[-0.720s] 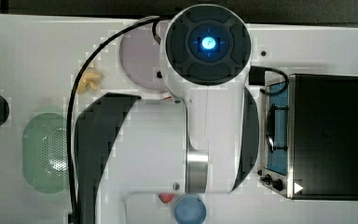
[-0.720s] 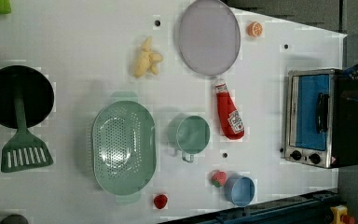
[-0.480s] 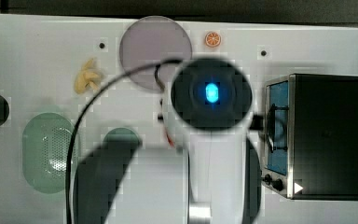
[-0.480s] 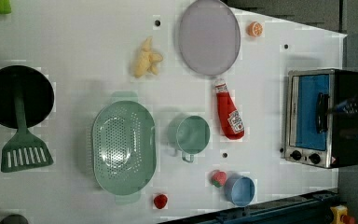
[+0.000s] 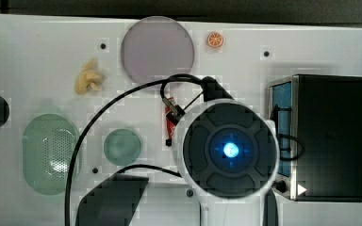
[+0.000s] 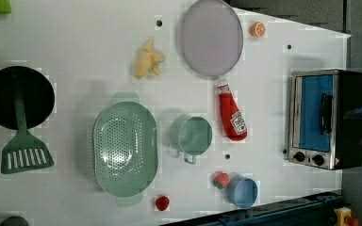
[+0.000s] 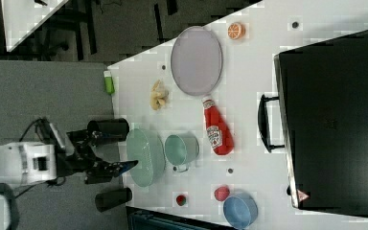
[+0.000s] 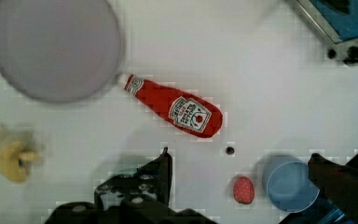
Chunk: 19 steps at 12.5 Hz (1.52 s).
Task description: Pick Ketchup from the table and place it in strainer.
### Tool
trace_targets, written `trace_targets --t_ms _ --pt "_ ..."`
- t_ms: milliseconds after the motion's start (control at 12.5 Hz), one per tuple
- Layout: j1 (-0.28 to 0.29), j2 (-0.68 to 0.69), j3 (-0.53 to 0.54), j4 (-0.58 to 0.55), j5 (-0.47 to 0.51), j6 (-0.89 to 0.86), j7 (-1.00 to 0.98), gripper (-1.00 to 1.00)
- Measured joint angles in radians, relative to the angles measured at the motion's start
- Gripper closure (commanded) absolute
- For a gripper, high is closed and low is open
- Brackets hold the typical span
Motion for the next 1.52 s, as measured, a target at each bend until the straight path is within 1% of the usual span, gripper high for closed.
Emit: trace_targets --t_ms 320,640,800,960,1120,1520 --pt "-0.003 0.034 0.019 -0.152 0.010 0.090 -0.251 -1.00" --pt "-0.009 0.059 0.042 -0.355 0.007 0.305 -0.569 -1.00" --pt "-0.010 0.085 0.053 -0.428 0.006 0.424 -0.684 -1.00" --pt "-0.003 0.140 0.055 -0.451 0.007 0.530 -0.782 -1.00" --pt "-0.003 0.215 0.054 -0.438 0.010 0.610 -0.844 -1.00" --pt "-0.009 0.385 0.041 -0.436 0.006 0.764 -0.887 -1.00"
